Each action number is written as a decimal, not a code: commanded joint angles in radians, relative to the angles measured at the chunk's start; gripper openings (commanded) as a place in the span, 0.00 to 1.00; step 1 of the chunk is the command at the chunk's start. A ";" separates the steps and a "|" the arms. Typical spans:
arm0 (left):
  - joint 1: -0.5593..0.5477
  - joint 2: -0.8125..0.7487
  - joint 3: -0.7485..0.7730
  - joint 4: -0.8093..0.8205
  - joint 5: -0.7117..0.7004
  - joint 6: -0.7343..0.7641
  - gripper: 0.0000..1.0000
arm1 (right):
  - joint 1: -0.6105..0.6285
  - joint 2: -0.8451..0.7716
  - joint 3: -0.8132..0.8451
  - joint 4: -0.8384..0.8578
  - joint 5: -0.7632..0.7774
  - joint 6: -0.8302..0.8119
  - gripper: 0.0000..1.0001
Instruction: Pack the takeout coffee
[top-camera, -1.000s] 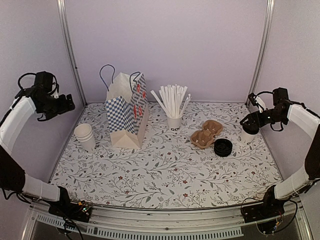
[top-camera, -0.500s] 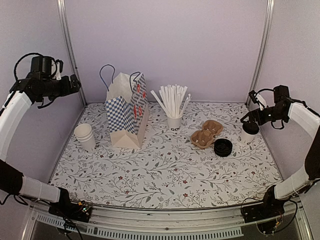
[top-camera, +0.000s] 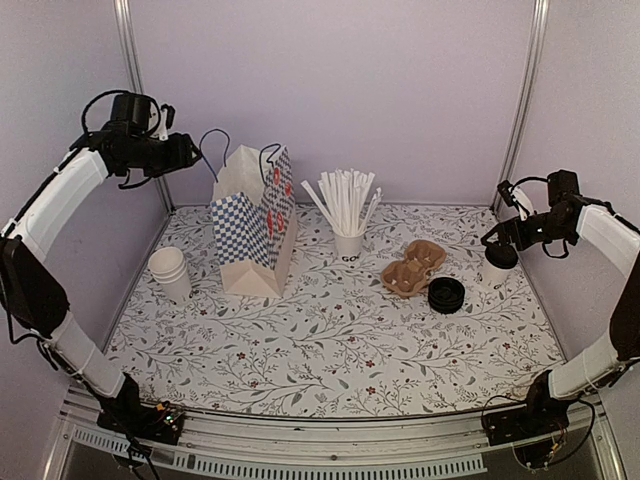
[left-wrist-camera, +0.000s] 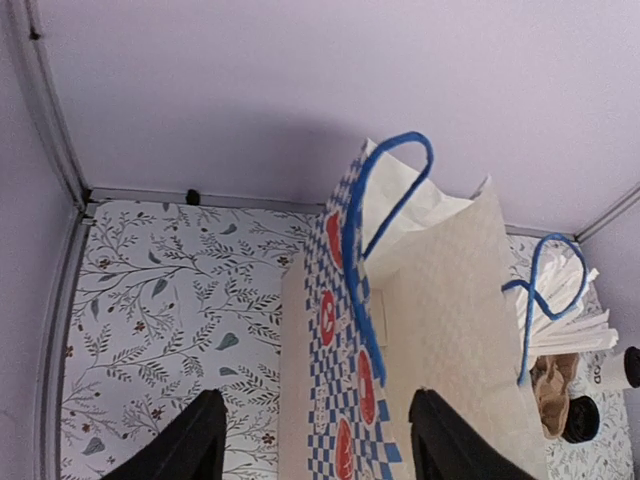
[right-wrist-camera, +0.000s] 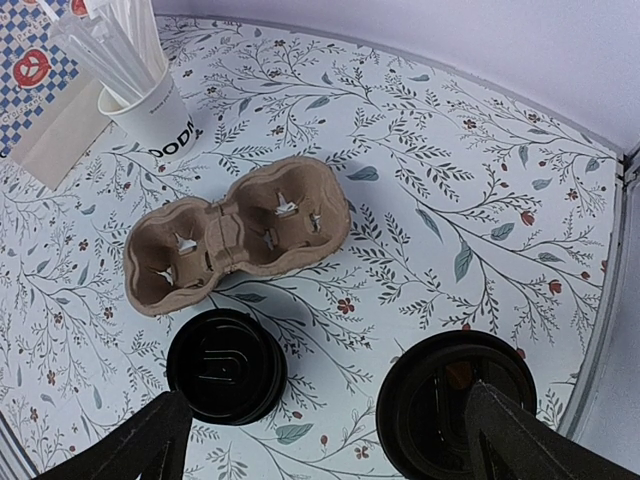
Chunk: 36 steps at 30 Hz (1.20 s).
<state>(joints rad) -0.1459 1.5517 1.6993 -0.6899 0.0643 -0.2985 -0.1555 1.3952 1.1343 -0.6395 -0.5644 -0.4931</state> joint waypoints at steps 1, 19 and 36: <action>-0.041 0.069 0.041 0.017 0.135 -0.062 0.58 | -0.003 -0.030 0.007 -0.011 -0.027 -0.012 0.99; -0.163 0.143 0.041 -0.069 -0.017 -0.065 0.03 | -0.003 -0.036 -0.035 0.003 -0.044 -0.018 0.99; -0.177 -0.192 -0.245 -0.086 0.177 -0.138 0.00 | -0.002 -0.023 -0.019 -0.007 -0.068 -0.018 0.99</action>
<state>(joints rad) -0.3023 1.4483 1.5600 -0.7780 0.1627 -0.3908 -0.1555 1.3796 1.1057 -0.6426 -0.6090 -0.4995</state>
